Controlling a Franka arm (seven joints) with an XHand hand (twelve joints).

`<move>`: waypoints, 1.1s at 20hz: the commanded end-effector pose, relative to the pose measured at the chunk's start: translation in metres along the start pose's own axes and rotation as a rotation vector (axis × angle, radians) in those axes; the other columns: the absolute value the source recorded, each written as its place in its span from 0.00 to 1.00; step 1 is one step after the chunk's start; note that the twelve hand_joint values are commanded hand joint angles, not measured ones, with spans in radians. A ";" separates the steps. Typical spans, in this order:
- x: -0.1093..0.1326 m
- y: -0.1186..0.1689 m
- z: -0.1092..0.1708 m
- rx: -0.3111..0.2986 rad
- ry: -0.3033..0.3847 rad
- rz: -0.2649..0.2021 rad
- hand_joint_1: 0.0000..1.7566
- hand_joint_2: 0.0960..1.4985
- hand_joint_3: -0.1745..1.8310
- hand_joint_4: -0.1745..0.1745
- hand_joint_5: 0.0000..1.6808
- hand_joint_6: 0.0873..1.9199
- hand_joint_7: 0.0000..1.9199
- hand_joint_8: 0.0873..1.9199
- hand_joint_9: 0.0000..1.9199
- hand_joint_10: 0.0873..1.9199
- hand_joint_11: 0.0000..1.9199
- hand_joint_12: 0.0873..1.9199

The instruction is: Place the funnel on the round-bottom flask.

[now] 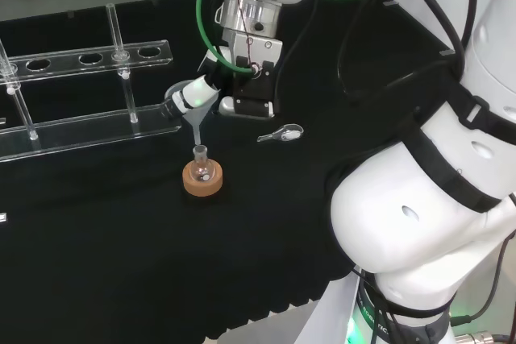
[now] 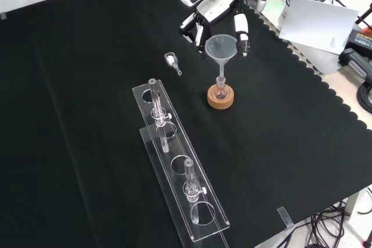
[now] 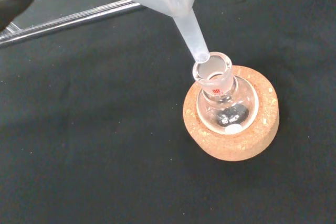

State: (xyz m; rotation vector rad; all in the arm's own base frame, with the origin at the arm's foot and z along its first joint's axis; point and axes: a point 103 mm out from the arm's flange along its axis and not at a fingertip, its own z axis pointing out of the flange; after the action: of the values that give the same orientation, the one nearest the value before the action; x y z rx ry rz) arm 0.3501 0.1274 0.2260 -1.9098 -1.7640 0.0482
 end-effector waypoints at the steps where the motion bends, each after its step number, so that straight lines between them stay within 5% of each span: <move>1: -0.006 -0.002 0.004 -0.002 0.028 0.023 0.61 0.43 0.43 1.00 0.68 0.44 0.75 0.29 0.63 0.02 0.01 0.82; 22: -0.008 0.014 0.007 0.007 0.018 -0.007 0.61 0.43 0.43 1.00 0.68 0.44 0.75 0.29 0.62 0.02 0.00 0.82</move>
State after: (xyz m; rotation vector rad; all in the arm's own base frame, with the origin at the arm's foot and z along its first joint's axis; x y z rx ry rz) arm 0.3568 0.1263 0.2112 -1.8918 -1.7554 0.0328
